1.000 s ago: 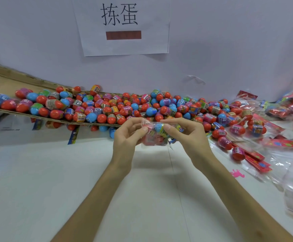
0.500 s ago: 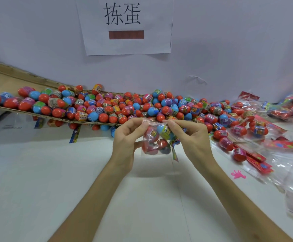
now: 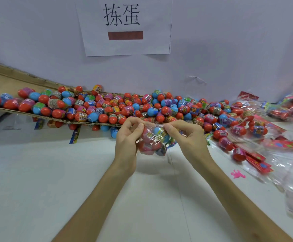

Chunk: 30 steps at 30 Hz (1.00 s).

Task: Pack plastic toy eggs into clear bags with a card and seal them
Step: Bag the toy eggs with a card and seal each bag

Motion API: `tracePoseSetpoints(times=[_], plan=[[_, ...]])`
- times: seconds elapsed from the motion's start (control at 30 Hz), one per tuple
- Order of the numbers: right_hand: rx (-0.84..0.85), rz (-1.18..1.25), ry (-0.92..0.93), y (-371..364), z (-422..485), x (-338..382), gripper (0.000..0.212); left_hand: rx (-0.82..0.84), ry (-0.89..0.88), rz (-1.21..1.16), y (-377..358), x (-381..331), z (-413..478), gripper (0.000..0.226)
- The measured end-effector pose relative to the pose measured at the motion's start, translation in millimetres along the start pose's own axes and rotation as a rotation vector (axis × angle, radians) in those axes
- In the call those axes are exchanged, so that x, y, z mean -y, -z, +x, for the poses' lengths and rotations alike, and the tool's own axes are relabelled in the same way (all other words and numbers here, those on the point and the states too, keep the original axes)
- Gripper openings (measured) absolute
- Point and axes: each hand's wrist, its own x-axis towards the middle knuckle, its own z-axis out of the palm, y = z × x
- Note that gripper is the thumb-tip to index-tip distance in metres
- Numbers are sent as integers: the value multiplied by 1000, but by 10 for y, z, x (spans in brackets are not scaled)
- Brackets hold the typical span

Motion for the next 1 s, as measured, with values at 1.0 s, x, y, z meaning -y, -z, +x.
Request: tracePoseSetpoints(times=[1.0], plan=[[-54, -473, 447, -47, -50, -98, 8, 10, -146, 270, -42, -7, -84, 33]])
